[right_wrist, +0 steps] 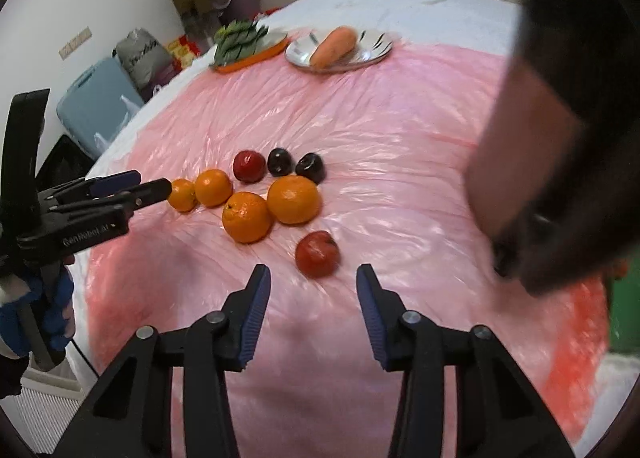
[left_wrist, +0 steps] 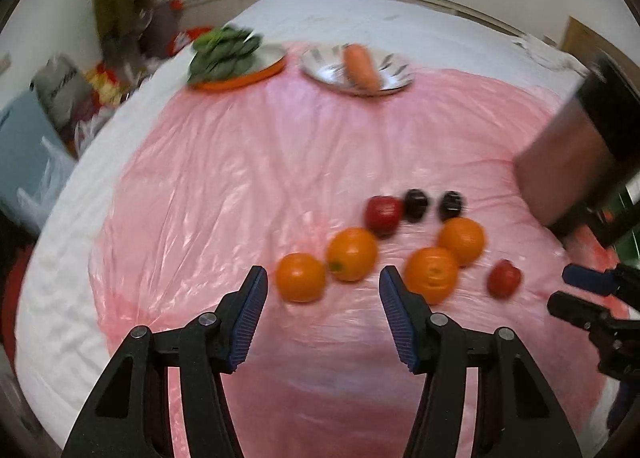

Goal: Organize fruits
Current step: 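Move both open tools back to the fruit row, then grasp a red apple with the right tool while the left tool grasps an orange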

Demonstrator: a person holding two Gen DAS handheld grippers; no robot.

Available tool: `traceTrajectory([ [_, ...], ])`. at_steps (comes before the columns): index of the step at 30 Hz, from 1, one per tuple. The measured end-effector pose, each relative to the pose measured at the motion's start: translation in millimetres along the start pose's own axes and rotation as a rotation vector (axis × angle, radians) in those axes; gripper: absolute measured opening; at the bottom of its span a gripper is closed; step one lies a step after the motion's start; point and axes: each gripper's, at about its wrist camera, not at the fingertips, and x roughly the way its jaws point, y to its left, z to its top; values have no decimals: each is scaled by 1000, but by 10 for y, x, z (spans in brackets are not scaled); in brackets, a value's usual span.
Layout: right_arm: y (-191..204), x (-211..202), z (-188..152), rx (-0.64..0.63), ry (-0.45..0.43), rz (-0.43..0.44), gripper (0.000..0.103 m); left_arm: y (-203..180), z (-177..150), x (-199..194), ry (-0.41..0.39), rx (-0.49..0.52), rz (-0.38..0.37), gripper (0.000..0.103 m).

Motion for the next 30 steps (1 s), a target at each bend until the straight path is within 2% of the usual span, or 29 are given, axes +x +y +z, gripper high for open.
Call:
traceTrajectory([
  [4,40,255,74,-39,46,-19,83,138,-32,185,34,-42,-1,51],
  [11,30,479,126,-67,96,-25,82,92,-30,432,82,-20,-9,48],
  [15,-8,568,115,-63,128,-10,60,102,-39,553,110,-17,5,40],
  [16,-16,592,111,-64,134,-7,58,114,-40,587,116,-21,5,39],
  [21,-74,629,109,-38,138,20,58,115,-34,633,114,-16,-6,34],
  [30,-159,555,100,11,103,71,57,185,-15,566,97,-39,-30,33],
])
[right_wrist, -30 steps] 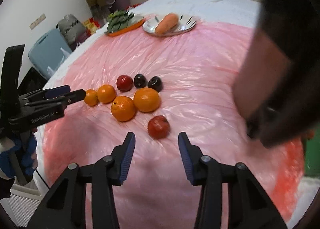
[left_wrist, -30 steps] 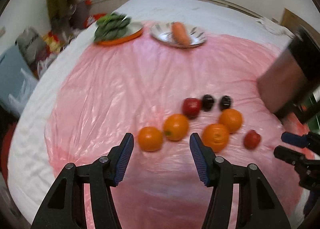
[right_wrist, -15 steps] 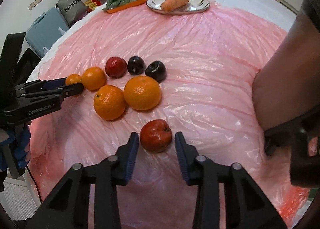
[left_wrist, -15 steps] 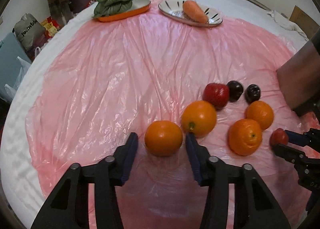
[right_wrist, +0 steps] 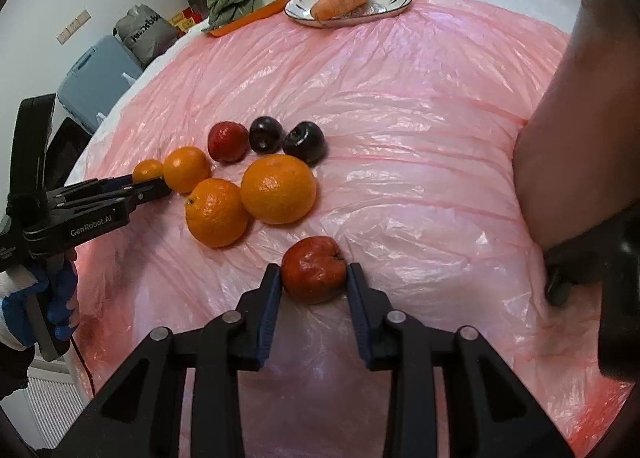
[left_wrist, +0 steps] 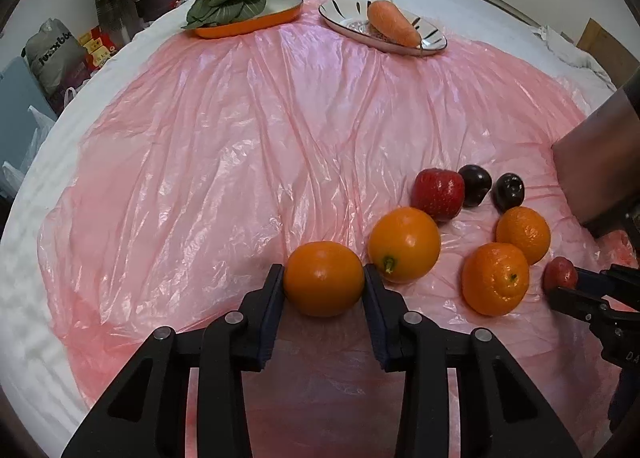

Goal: Organize fruits
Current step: 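Grasp a red apple with the right tool while the left tool grasps an orange, then carry the apple and orange into the green tray and open both tools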

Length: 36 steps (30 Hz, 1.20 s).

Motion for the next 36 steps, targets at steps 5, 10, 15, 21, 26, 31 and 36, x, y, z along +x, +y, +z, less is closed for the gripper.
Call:
traceTrajectory([
  [5,16,-114,-32,-4,-29,4,57,61,7,-129,-21,-24,-6,33],
  [10,42,-255,-80,-5,-52,-2,57,96,-5,-284,-40,-37,-19,33],
  [15,60,-390,-170,2,-68,0,57,74,-16,-419,-50,-29,-17,33],
  [21,16,-653,-341,31,-89,14,57,-190,-99,-661,-47,44,-46,33],
  [26,-115,-893,-515,65,-101,5,57,-609,-225,-795,-31,114,-97,33],
  [31,-356,-1139,-691,114,-118,-16,57,-1176,-351,-898,-7,216,-170,33],
  [36,-749,-1404,-918,184,-140,-62,57,-1794,-473,-933,20,323,-252,33],
])
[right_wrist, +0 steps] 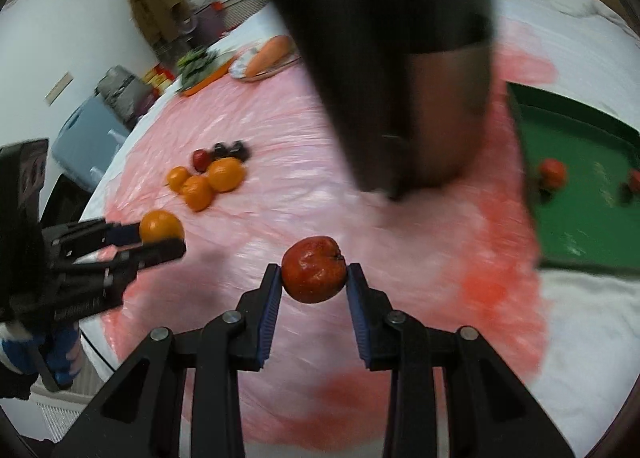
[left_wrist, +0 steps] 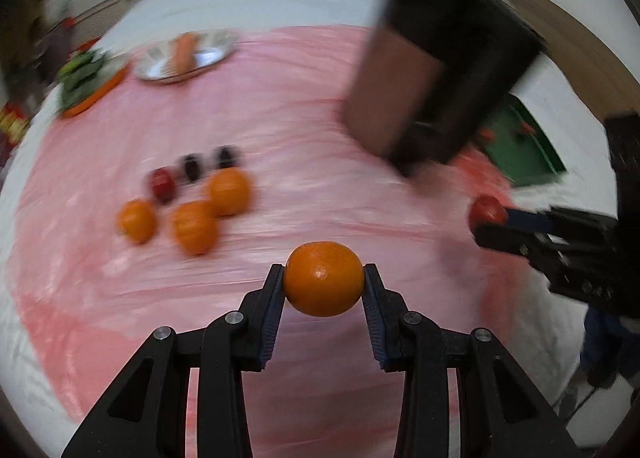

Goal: Organize fruits
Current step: 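Carry the apple and orange into the green tray and open both tools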

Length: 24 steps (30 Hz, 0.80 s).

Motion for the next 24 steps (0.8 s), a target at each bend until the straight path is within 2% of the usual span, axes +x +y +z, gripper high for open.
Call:
traceTrajectory([
  [6,-732,-372,-86,88,-45,-100,57,-861,212,180,4,111,-126,33],
  [9,-1148,-545,-110,134,-67,-151,57,-1364,437,330,-11,165,-188,33],
  [13,-1720,-772,-116,179,-96,-221,57,-1862,765,569,-40,187,-229,33],
  [19,-2415,-872,-51,222,-119,-292,57,-2324,1114,1016,-38,182,-209,33],
  [24,-2841,-757,-13,253,-108,-325,57,-2460,1223,1318,-10,171,-165,33],
])
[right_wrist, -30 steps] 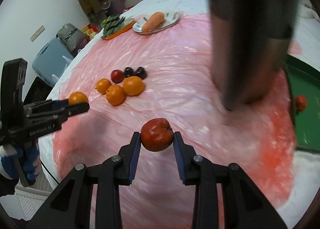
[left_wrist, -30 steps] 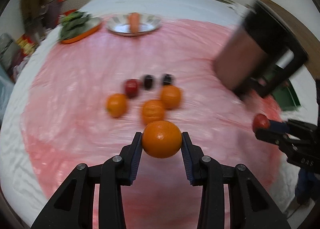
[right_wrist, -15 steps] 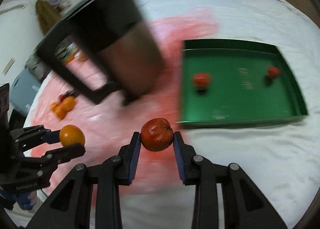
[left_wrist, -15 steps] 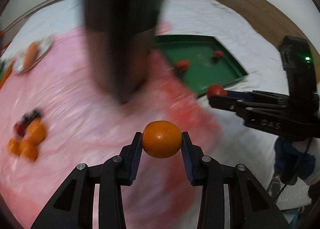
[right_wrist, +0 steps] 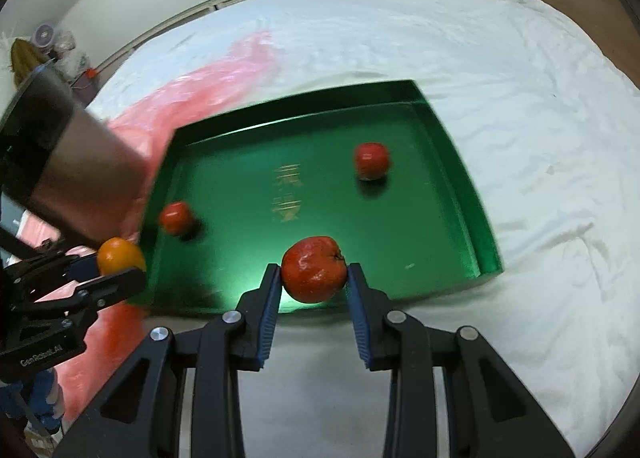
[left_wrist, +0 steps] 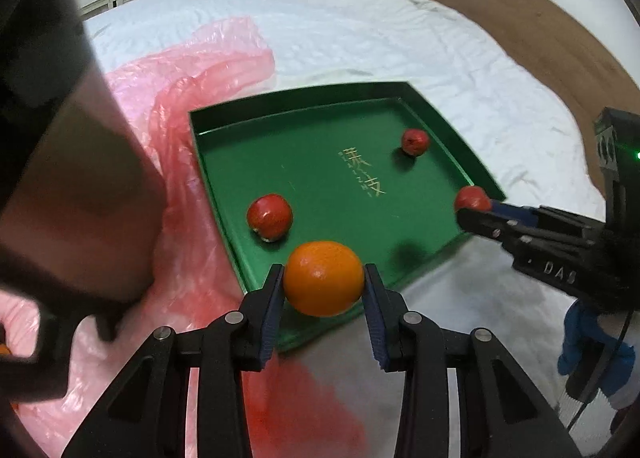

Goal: Organize fruits
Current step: 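Carry the apple and orange into the green tray and open both tools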

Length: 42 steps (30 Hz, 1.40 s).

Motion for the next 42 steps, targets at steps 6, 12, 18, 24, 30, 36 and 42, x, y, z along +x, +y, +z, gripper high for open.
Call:
traceTrajectory([
  [6,-306,274,112,0,30,-40,57,-22,60,297,37,-21,40,33],
  [12,-391,450,136,-9,63,-57,57,-8,27,468,75,-42,54,33],
  [18,-395,457,120,-9,67,-62,58,-41,9,529,91,-31,60,33],
  [24,-385,430,112,1,63,-70,63,-25,24,520,87,-31,64,33],
  [30,-341,337,126,-2,39,-90,90,-17,-4,434,70,-19,65,34],
  [36,-213,137,107,-14,5,-96,95,-82,-75,188,10,20,69,39],
  [42,-12,-97,-65,-18,-19,-84,99,-265,-222,-142,-48,96,39,42],
])
